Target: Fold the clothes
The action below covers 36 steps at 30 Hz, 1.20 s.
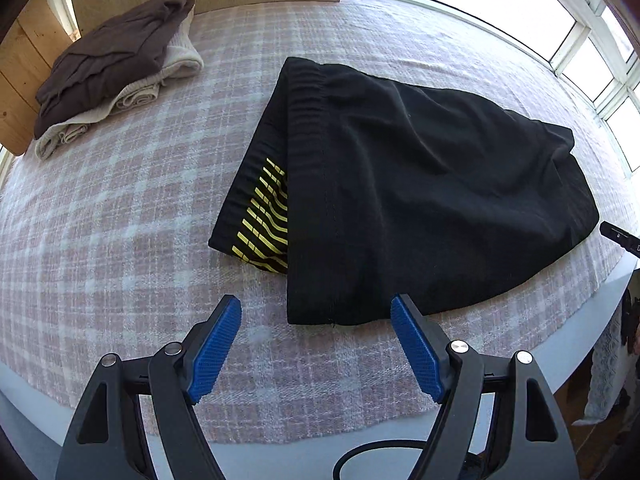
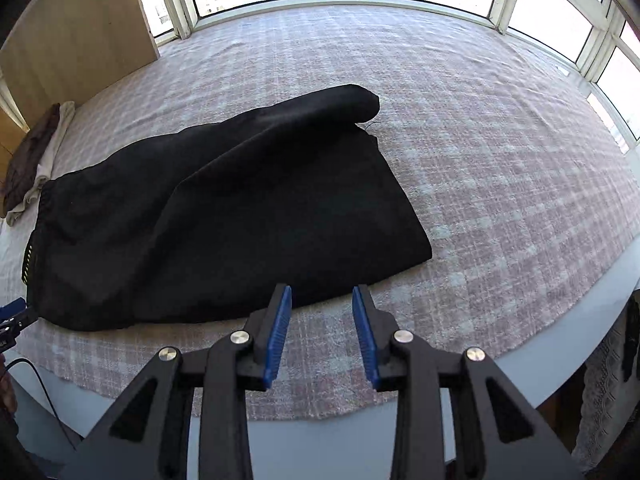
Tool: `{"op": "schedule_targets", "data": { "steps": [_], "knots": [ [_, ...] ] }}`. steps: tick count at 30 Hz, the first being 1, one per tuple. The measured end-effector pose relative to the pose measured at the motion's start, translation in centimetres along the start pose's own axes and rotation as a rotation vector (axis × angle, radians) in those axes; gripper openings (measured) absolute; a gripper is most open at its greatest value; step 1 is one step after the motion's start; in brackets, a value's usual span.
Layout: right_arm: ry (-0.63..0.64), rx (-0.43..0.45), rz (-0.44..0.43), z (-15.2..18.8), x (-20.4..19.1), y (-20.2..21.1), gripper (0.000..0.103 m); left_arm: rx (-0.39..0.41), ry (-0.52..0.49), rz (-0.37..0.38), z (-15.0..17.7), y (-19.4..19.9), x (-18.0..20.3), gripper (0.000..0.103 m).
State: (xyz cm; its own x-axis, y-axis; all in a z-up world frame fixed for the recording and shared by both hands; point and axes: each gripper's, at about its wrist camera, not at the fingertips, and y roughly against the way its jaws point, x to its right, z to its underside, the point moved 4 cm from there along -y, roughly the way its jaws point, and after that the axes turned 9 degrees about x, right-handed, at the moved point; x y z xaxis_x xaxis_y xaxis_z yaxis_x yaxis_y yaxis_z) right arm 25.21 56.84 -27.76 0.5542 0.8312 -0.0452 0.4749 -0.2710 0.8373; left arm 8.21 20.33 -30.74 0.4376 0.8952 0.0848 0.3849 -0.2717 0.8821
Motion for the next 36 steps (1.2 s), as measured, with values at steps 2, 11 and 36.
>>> {"op": "schedule_targets", "data": {
  "steps": [2,11,36],
  "knots": [
    [-0.049,0.012,-0.015,-0.7,1.6,-0.7,0.033,0.001,0.016,-0.001,0.1,-0.1,0.3,0.076],
    [-0.065,0.006,-0.002,-1.0,4.1,-3.8,0.039,0.039,0.02,-0.002,0.0,-1.2,1.9,0.055],
    [-0.081,0.148,-0.232,-4.8,4.5,0.3,0.006,0.161,0.106,0.013,-7.7,4.4,3.7,0.025]
  ]
}}
